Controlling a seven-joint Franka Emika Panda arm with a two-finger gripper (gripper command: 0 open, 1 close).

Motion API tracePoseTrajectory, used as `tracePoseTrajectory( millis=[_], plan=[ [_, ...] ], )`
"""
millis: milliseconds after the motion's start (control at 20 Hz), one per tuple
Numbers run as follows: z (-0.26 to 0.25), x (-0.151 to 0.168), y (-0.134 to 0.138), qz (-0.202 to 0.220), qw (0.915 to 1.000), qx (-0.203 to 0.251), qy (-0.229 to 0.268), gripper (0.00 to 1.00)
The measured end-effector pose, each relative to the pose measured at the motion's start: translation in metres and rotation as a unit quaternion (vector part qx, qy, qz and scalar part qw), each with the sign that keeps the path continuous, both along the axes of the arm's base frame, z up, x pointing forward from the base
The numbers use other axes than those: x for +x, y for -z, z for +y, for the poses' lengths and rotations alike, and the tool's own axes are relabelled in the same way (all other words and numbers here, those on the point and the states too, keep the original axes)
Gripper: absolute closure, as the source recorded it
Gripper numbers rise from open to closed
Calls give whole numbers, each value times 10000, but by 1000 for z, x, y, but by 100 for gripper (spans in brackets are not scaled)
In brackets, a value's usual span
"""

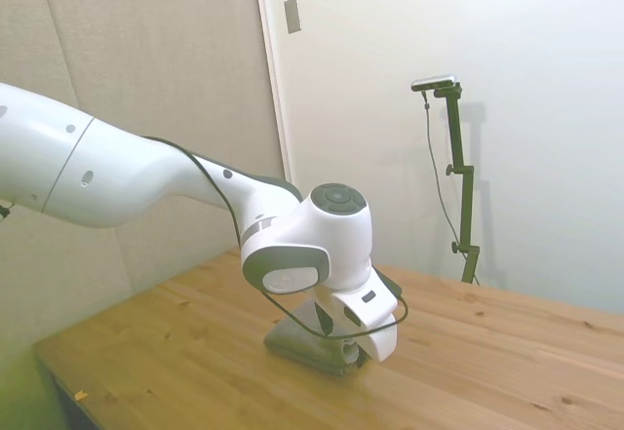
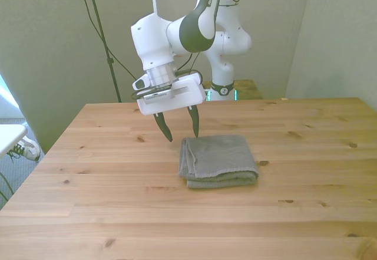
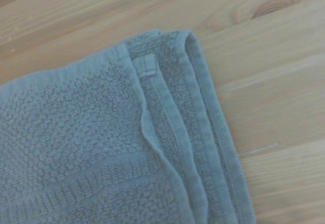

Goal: Unfold the towel

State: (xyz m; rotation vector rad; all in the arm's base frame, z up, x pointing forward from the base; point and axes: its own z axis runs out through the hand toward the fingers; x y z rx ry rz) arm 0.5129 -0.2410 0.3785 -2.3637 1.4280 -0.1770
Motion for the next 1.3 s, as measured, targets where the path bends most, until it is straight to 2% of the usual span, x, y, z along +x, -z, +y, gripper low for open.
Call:
tracePoseTrajectory(
  millis=[250, 300, 550, 1300],
  plan=[
    [8, 6, 12, -113, 9996, 191, -200, 0],
    [10, 6, 13, -142, 9993, 237, -257, 100],
    [13, 6, 15, -137, 9986, 372, -359, 100],
    [14, 5, 12, -149, 9981, 400, -442, 100]
  ],
)
